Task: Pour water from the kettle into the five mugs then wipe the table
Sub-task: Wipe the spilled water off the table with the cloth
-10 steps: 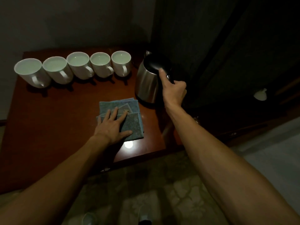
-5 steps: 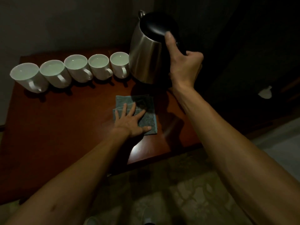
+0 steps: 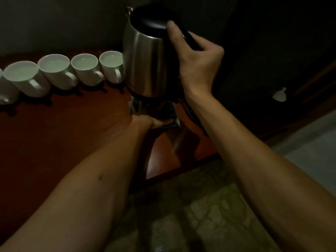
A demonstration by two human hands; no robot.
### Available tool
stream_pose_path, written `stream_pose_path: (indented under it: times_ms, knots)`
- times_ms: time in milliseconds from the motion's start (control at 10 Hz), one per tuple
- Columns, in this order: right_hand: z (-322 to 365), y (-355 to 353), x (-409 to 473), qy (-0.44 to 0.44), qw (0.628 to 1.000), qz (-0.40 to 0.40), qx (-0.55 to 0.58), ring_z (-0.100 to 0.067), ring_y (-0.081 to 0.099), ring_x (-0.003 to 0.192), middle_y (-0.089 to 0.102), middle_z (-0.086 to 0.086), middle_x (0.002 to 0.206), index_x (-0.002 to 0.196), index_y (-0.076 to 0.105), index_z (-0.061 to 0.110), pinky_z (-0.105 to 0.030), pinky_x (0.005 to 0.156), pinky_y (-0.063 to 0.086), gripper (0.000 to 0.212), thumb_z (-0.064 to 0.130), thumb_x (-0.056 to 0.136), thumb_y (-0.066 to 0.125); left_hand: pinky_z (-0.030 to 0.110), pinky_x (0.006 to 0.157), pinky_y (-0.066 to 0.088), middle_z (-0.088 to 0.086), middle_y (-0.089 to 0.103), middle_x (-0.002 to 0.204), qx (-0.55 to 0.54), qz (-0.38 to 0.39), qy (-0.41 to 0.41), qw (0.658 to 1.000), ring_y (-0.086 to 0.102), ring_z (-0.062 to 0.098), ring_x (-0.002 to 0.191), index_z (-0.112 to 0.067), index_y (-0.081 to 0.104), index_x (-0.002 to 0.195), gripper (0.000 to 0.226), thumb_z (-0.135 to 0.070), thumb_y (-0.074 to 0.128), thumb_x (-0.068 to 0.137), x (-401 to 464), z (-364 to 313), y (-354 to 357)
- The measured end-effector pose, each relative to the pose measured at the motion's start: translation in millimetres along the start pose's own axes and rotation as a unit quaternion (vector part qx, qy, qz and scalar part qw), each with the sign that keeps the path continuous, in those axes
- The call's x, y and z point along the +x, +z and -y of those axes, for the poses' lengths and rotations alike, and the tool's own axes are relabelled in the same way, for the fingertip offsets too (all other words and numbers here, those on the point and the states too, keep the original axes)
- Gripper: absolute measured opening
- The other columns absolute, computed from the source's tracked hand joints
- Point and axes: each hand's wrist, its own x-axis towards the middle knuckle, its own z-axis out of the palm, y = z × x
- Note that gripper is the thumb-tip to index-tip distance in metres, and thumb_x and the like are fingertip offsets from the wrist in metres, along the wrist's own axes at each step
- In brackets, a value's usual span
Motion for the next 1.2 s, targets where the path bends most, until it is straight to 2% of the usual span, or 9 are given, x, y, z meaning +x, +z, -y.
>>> stream_pose_path:
  times_ms: [100,200,300,400,500,600,900,1000,1200]
  knots:
    - [-2,-14,-12,-0.105,0.994,0.027,-0.009,-0.008,0.061,0.057,0.063,0.011,0.058,0.064,0.069,0.025,-0.028,0.059,0.044,0.035,0.022,0.097,0.080,0.050,0.125,-0.004,-0.002,-0.002,0.173,0.050,-0.009,0.060,0.997,-0.005,0.028,0.158,-0.045,0.006,0.162,0.129,-0.104,0.045,0.054,-9,-18,-12]
    - [0,-12,-11,-0.189,0.973,-0.074,-0.110,-0.010,0.061,0.056,0.062,0.010,0.057,0.064,0.068,0.025,-0.029,0.057,0.045,0.037,0.018,0.099,0.078,0.047,0.124,-0.013,-0.003,-0.008,0.173,0.064,-0.016,0.063,0.996,-0.014,0.025,0.158,-0.045,0.006,0.162,0.115,-0.095,0.051,0.069,-19,-4,-8]
    - [11,-5,-14,-0.066,0.995,-0.061,-0.047,-0.001,0.061,0.056,0.062,0.015,0.054,0.061,0.067,0.029,-0.021,0.059,0.045,0.041,0.018,0.099,0.080,0.061,0.122,-0.016,-0.004,-0.018,0.171,0.096,-0.029,0.074,0.992,-0.022,0.031,0.155,-0.047,0.000,0.161,0.094,-0.085,0.043,0.087,-69,-7,-23]
    - [19,13,-8,-0.006,1.000,0.013,0.002,-0.005,0.061,0.055,0.062,0.012,0.056,0.058,0.067,0.026,-0.025,0.059,0.045,0.042,0.023,0.097,0.082,0.064,0.120,-0.016,0.001,-0.020,0.170,0.117,0.008,0.036,0.992,-0.027,0.033,0.153,-0.046,0.005,0.161,0.095,-0.091,0.036,0.083,-90,21,-15]
    - [30,31,-6,0.021,0.999,0.001,0.040,-0.006,0.062,0.056,0.064,0.012,0.055,0.060,0.069,0.025,-0.024,0.059,0.047,0.040,0.023,0.097,0.082,0.066,0.120,-0.013,-0.001,-0.026,0.168,0.113,-0.012,0.031,0.993,-0.031,0.030,0.152,-0.052,-0.002,0.159,0.093,-0.092,0.033,0.082,-135,58,-4]
    - [36,34,-9,0.019,0.998,0.009,0.056,-0.005,0.057,0.053,0.060,0.012,0.054,0.057,0.066,0.024,-0.022,0.058,0.044,0.044,0.019,0.098,0.082,0.068,0.118,-0.012,-0.003,-0.030,0.166,0.120,0.001,0.026,0.992,-0.031,0.032,0.152,-0.058,-0.011,0.154,0.091,-0.092,0.031,0.082,-146,64,0]
    - [33,15,4,-0.009,0.998,-0.013,0.063,0.002,0.055,0.050,0.056,0.019,0.048,0.055,0.062,0.026,-0.016,0.057,0.042,0.048,0.014,0.098,0.081,0.068,0.119,-0.013,0.000,-0.026,0.169,0.143,0.026,0.052,0.988,-0.026,0.036,0.154,-0.049,0.000,0.160,0.096,-0.091,0.038,0.083,-94,20,-22]
    - [30,5,11,0.003,0.999,-0.036,0.040,-0.001,0.058,0.052,0.058,0.016,0.051,0.057,0.063,0.026,-0.021,0.057,0.044,0.046,0.018,0.098,0.081,0.068,0.118,-0.015,0.000,-0.026,0.168,0.153,0.024,0.051,0.987,-0.030,0.034,0.152,-0.048,0.000,0.160,0.095,-0.092,0.033,0.083,-92,8,-15]
    - [37,-4,21,0.019,0.998,-0.055,0.036,-0.017,0.058,0.056,0.061,-0.003,0.056,0.061,0.071,0.004,-0.037,0.061,0.044,0.045,0.030,0.095,0.084,0.069,0.118,-0.015,-0.005,-0.033,0.165,0.146,0.004,0.090,0.985,-0.035,0.032,0.150,-0.060,-0.018,0.152,0.089,-0.095,0.022,0.081,-140,32,20]
